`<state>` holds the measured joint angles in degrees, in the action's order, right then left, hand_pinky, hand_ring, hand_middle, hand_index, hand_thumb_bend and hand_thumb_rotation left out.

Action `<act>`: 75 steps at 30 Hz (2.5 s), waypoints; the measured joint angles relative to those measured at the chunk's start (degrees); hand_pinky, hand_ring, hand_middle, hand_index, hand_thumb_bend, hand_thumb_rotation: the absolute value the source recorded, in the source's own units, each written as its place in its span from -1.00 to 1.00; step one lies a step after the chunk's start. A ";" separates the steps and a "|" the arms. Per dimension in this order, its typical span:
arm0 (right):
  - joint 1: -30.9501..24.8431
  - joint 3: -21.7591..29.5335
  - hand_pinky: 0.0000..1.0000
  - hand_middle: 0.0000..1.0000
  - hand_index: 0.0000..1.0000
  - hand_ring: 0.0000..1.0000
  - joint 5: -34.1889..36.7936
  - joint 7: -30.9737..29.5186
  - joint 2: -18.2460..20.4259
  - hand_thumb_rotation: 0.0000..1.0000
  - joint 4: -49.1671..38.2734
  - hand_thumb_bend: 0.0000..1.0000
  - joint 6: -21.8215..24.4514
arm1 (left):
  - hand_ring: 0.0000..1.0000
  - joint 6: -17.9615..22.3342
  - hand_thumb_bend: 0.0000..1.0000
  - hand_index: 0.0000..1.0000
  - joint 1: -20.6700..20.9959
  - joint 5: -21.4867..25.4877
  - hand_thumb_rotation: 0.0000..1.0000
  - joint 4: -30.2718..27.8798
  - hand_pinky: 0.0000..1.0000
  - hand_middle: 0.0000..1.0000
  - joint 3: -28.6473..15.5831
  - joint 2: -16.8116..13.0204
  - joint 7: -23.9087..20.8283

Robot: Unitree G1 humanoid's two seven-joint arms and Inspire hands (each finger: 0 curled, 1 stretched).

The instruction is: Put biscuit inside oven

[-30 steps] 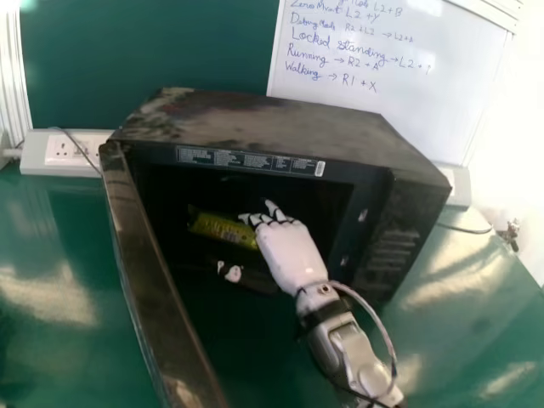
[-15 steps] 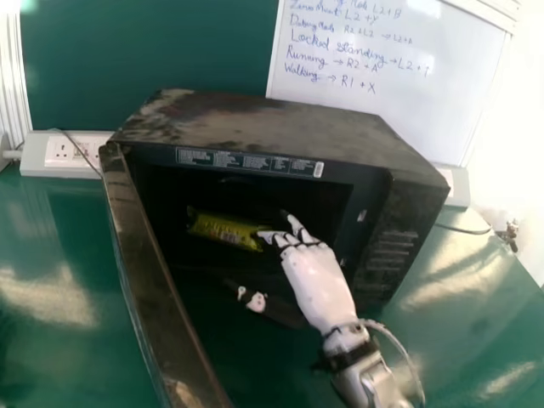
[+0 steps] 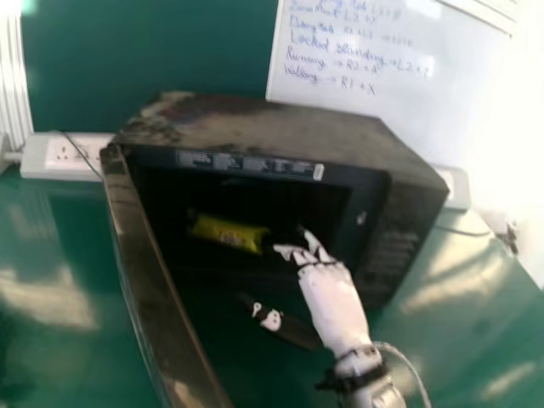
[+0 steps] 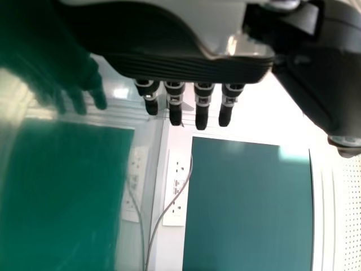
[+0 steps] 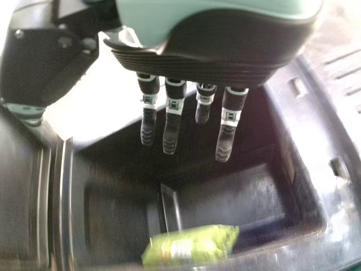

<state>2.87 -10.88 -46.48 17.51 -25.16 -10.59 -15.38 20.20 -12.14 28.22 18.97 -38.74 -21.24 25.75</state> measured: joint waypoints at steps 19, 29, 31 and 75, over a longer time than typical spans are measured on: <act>-6.04 9.35 0.33 0.55 0.61 0.50 5.84 7.82 2.66 0.65 0.54 0.70 -6.30 | 0.17 1.74 0.26 0.39 -0.98 1.12 -0.96 -2.86 -0.08 0.30 2.76 1.53 5.80; -8.09 12.71 0.34 0.55 0.55 0.49 8.71 8.08 4.43 0.60 0.51 0.62 -7.62 | 0.19 5.77 0.33 0.41 -0.75 0.82 -0.79 -2.09 -0.05 0.32 4.63 1.84 10.02; -8.20 13.59 0.37 0.55 0.56 0.50 9.36 8.37 4.84 0.58 0.52 0.58 -7.62 | 0.20 6.07 0.35 0.41 -0.79 0.04 -0.76 -1.88 -0.03 0.33 4.93 1.86 10.05; -8.22 22.23 0.19 0.42 0.61 0.42 13.75 3.89 9.40 1.00 -3.09 0.51 14.35 | 0.21 6.51 0.34 0.31 -3.24 -3.40 -0.71 -6.97 0.07 0.25 15.58 4.33 16.35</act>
<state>-5.35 11.34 -32.73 21.39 -15.76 -13.68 -1.03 26.70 -15.38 24.83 12.00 -23.15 -16.91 42.09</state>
